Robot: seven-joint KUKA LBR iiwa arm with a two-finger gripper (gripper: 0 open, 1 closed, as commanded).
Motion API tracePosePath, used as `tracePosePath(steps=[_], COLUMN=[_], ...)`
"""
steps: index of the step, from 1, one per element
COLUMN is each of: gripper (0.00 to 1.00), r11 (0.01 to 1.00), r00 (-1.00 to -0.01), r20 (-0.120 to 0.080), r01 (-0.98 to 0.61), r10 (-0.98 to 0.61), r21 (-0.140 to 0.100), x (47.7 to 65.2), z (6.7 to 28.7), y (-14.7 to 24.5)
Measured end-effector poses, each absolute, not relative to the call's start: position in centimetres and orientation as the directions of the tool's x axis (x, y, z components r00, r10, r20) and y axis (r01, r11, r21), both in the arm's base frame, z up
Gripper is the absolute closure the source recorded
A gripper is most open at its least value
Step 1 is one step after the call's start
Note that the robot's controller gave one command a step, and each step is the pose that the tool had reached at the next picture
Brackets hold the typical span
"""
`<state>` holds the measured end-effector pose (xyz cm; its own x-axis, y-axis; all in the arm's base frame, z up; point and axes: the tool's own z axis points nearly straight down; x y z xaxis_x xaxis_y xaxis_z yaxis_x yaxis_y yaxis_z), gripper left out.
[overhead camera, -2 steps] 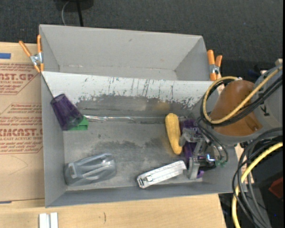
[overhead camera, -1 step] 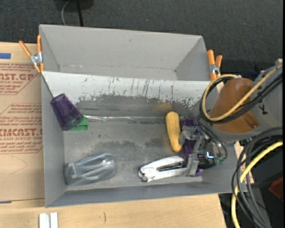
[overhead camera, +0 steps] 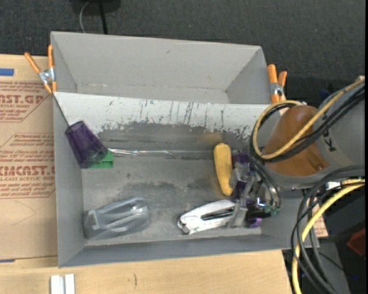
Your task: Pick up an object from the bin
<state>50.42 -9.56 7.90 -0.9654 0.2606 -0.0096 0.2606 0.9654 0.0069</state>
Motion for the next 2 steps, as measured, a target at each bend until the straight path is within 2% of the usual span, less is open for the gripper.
tracePosePath(steps=[2], gripper=[0.00], r11=[0.911], r00=[-0.912], r20=[-0.010], r01=[0.411], r10=[0.411], r21=[0.025], x=[50.02], z=[7.65], y=[-9.14])
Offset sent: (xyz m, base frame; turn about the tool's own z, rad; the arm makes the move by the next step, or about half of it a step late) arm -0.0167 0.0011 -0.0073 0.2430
